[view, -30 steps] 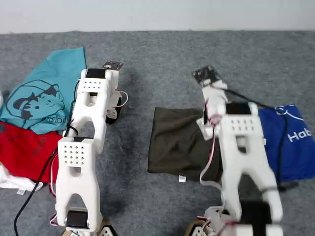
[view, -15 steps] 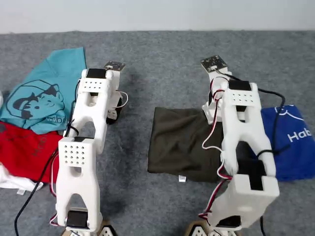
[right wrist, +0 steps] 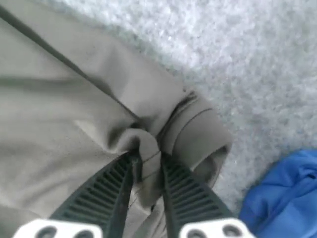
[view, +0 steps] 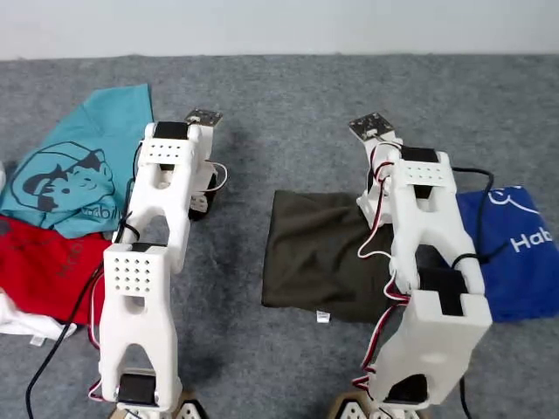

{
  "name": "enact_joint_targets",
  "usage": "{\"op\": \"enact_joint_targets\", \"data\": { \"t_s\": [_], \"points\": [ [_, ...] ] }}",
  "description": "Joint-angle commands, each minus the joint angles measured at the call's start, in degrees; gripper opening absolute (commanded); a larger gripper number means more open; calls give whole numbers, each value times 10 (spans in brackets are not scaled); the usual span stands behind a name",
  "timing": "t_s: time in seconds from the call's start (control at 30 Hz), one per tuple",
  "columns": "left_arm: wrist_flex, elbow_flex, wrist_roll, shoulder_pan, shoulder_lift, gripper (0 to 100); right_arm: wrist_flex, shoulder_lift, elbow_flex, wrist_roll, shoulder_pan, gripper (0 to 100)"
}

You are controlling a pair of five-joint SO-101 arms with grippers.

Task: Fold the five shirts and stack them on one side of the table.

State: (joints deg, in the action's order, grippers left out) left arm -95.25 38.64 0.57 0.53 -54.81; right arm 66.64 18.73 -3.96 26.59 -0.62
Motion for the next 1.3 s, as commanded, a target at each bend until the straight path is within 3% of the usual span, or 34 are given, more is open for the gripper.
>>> {"op": "enact_joint_targets", "data": {
  "t_s": [0.0, 0.27, 0.7, 0.87, 1.27],
  "points": [
    [-12, -10, 7, 8, -18, 41, -1, -48, 20, 6, -6, 10],
    [-13, -10, 7, 8, -18, 41, -26, -79, 31, 6, -6, 10],
    [-13, -10, 7, 9, -18, 41, -56, 17, 122, 44, -20, 14],
    [-13, -10, 7, 9, -18, 41, -50, 52, 136, 37, -42, 117],
    [-14, -10, 7, 9, -19, 41, -22, 13, 138, 15, -32, 122]
  ]
}}
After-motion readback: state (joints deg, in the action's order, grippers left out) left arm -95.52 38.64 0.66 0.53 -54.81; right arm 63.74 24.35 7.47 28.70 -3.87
